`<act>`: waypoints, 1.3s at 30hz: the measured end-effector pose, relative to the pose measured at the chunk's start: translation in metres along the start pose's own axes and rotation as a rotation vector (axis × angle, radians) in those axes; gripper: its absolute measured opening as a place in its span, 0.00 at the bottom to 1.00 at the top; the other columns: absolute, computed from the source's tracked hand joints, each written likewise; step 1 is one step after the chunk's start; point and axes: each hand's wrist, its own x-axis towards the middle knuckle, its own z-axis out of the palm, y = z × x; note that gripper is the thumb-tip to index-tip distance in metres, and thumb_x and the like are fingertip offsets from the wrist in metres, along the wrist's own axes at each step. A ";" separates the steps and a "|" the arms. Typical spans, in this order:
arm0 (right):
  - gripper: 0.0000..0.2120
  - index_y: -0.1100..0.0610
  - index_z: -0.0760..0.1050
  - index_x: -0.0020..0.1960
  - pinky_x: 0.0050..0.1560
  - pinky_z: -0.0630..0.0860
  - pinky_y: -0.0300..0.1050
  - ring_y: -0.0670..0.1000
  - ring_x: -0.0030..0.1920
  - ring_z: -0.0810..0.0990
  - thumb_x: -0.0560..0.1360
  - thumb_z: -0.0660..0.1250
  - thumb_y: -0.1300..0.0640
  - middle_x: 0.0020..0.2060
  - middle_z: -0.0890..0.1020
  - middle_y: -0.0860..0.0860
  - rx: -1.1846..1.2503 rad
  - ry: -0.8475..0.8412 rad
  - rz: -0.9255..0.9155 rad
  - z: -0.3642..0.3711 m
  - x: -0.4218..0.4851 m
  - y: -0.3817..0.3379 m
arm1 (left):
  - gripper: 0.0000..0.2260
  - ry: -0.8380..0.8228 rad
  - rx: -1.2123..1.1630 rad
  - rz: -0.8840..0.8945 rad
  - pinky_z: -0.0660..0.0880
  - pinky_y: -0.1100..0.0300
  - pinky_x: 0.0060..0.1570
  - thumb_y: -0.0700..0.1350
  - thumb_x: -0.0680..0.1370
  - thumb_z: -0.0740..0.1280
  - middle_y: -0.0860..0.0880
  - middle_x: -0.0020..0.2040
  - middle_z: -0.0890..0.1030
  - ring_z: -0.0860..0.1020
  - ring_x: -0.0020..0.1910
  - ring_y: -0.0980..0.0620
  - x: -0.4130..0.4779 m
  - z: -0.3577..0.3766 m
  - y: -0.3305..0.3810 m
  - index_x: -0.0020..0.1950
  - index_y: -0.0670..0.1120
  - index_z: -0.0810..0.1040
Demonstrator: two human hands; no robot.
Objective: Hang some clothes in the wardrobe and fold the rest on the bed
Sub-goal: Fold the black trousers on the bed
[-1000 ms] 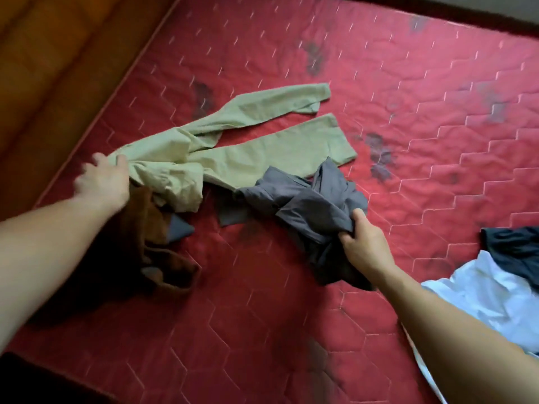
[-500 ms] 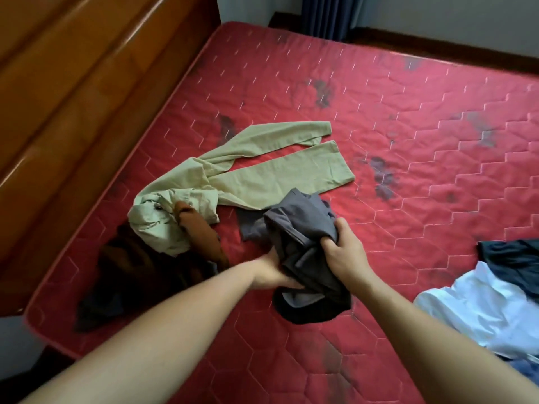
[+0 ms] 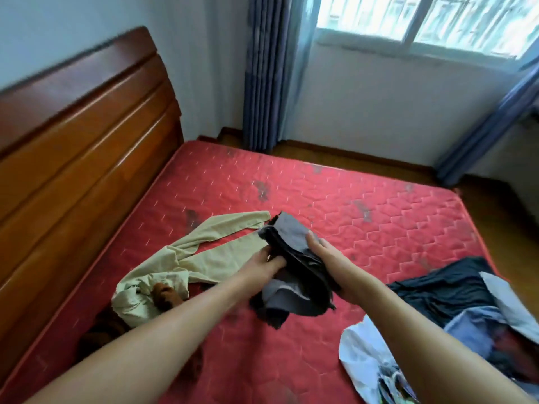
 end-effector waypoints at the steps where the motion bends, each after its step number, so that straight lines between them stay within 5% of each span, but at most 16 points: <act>1: 0.32 0.55 0.73 0.69 0.64 0.78 0.56 0.58 0.63 0.81 0.75 0.67 0.33 0.62 0.82 0.57 0.037 -0.051 -0.019 0.001 -0.016 -0.018 | 0.14 -0.023 -0.002 0.031 0.72 0.43 0.68 0.39 0.82 0.65 0.41 0.62 0.82 0.79 0.64 0.43 -0.006 0.002 0.022 0.67 0.42 0.76; 4: 0.23 0.56 0.75 0.65 0.54 0.81 0.51 0.58 0.57 0.83 0.74 0.75 0.48 0.57 0.84 0.58 0.051 -0.032 -0.099 0.005 -0.061 -0.062 | 0.12 -0.111 -0.027 0.121 0.76 0.46 0.65 0.38 0.81 0.65 0.40 0.60 0.83 0.80 0.62 0.41 -0.024 0.012 0.082 0.65 0.42 0.79; 7: 0.08 0.56 0.80 0.54 0.56 0.79 0.55 0.57 0.52 0.83 0.76 0.71 0.64 0.52 0.85 0.60 -0.155 0.263 -0.277 0.003 -0.090 -0.095 | 0.13 -0.269 -0.040 0.125 0.80 0.53 0.56 0.41 0.79 0.69 0.40 0.58 0.84 0.82 0.58 0.42 -0.039 0.023 0.127 0.64 0.43 0.79; 10: 0.08 0.51 0.78 0.46 0.47 0.78 0.44 0.51 0.46 0.81 0.80 0.66 0.62 0.42 0.84 0.50 -0.330 0.521 -0.381 -0.008 -0.117 -0.124 | 0.24 -0.409 0.160 0.146 0.78 0.51 0.63 0.49 0.72 0.78 0.46 0.58 0.84 0.82 0.59 0.48 -0.050 0.031 0.158 0.65 0.48 0.77; 13: 0.06 0.53 0.77 0.49 0.41 0.75 0.32 0.49 0.46 0.80 0.81 0.65 0.62 0.42 0.82 0.48 -0.288 0.580 -0.445 -0.023 -0.144 -0.144 | 0.33 -0.487 0.478 0.198 0.79 0.57 0.60 0.59 0.66 0.80 0.52 0.59 0.83 0.82 0.58 0.56 -0.060 0.039 0.186 0.67 0.54 0.73; 15: 0.05 0.57 0.77 0.53 0.45 0.77 0.35 0.49 0.47 0.80 0.82 0.64 0.63 0.44 0.83 0.51 -0.257 0.524 -0.501 -0.030 -0.162 -0.157 | 0.31 -0.372 0.610 0.362 0.79 0.65 0.53 0.63 0.66 0.78 0.55 0.57 0.81 0.82 0.56 0.57 -0.065 0.049 0.207 0.65 0.55 0.73; 17: 0.03 0.58 0.78 0.53 0.47 0.79 0.41 0.50 0.47 0.81 0.81 0.67 0.60 0.45 0.84 0.54 -0.266 0.449 -0.554 -0.034 -0.179 -0.173 | 0.32 -0.141 0.661 0.613 0.74 0.64 0.58 0.61 0.68 0.78 0.53 0.61 0.75 0.77 0.61 0.53 -0.067 0.061 0.231 0.67 0.55 0.70; 20: 0.09 0.58 0.79 0.51 0.46 0.80 0.45 0.48 0.43 0.82 0.76 0.74 0.55 0.43 0.85 0.55 -0.344 0.341 -0.554 -0.042 -0.203 -0.198 | 0.38 -0.117 0.694 0.811 0.67 0.60 0.65 0.56 0.69 0.79 0.50 0.63 0.71 0.71 0.64 0.54 -0.076 0.083 0.272 0.75 0.57 0.64; 24: 0.16 0.55 0.77 0.52 0.41 0.78 0.42 0.49 0.39 0.80 0.69 0.78 0.64 0.39 0.82 0.52 -0.448 0.357 -0.510 -0.072 -0.229 -0.218 | 0.12 -0.218 0.900 0.957 0.75 0.56 0.47 0.35 0.72 0.71 0.47 0.44 0.82 0.79 0.44 0.50 -0.087 0.108 0.309 0.54 0.44 0.83; 27: 0.28 0.47 0.72 0.60 0.47 0.82 0.50 0.52 0.45 0.83 0.65 0.78 0.63 0.47 0.83 0.53 -0.597 0.369 -0.455 -0.100 -0.241 -0.212 | 0.09 -0.106 0.919 0.961 0.77 0.53 0.47 0.32 0.72 0.67 0.46 0.42 0.83 0.80 0.44 0.47 -0.092 0.124 0.330 0.47 0.41 0.83; 31: 0.42 0.38 0.60 0.71 0.51 0.77 0.46 0.52 0.51 0.80 0.61 0.71 0.56 0.51 0.79 0.48 -0.959 0.454 -0.406 -0.128 -0.244 -0.172 | 0.07 0.012 0.984 0.961 0.75 0.53 0.47 0.31 0.73 0.64 0.44 0.42 0.80 0.78 0.44 0.47 -0.091 0.135 0.359 0.45 0.39 0.79; 34: 0.35 0.46 0.64 0.71 0.49 0.77 0.50 0.57 0.49 0.82 0.64 0.67 0.54 0.49 0.82 0.52 -0.956 0.513 -0.387 -0.148 -0.234 -0.140 | 0.02 0.095 0.978 0.951 0.70 0.57 0.42 0.34 0.75 0.66 0.44 0.40 0.79 0.75 0.40 0.50 -0.090 0.134 0.376 0.45 0.39 0.77; 37: 0.13 0.50 0.77 0.52 0.43 0.77 0.51 0.53 0.42 0.82 0.68 0.71 0.51 0.41 0.84 0.49 -0.942 0.553 -0.330 -0.168 -0.219 -0.125 | 0.05 0.169 0.971 0.936 0.66 0.72 0.33 0.41 0.78 0.69 0.49 0.37 0.77 0.73 0.35 0.57 -0.095 0.123 0.390 0.43 0.42 0.77; 39: 0.04 0.52 0.77 0.40 0.38 0.76 0.49 0.48 0.35 0.78 0.69 0.72 0.58 0.32 0.81 0.47 -0.860 0.569 -0.362 -0.177 -0.209 -0.125 | 0.06 0.192 0.976 0.914 0.66 0.72 0.31 0.43 0.79 0.69 0.51 0.36 0.77 0.74 0.34 0.58 -0.099 0.111 0.398 0.42 0.43 0.78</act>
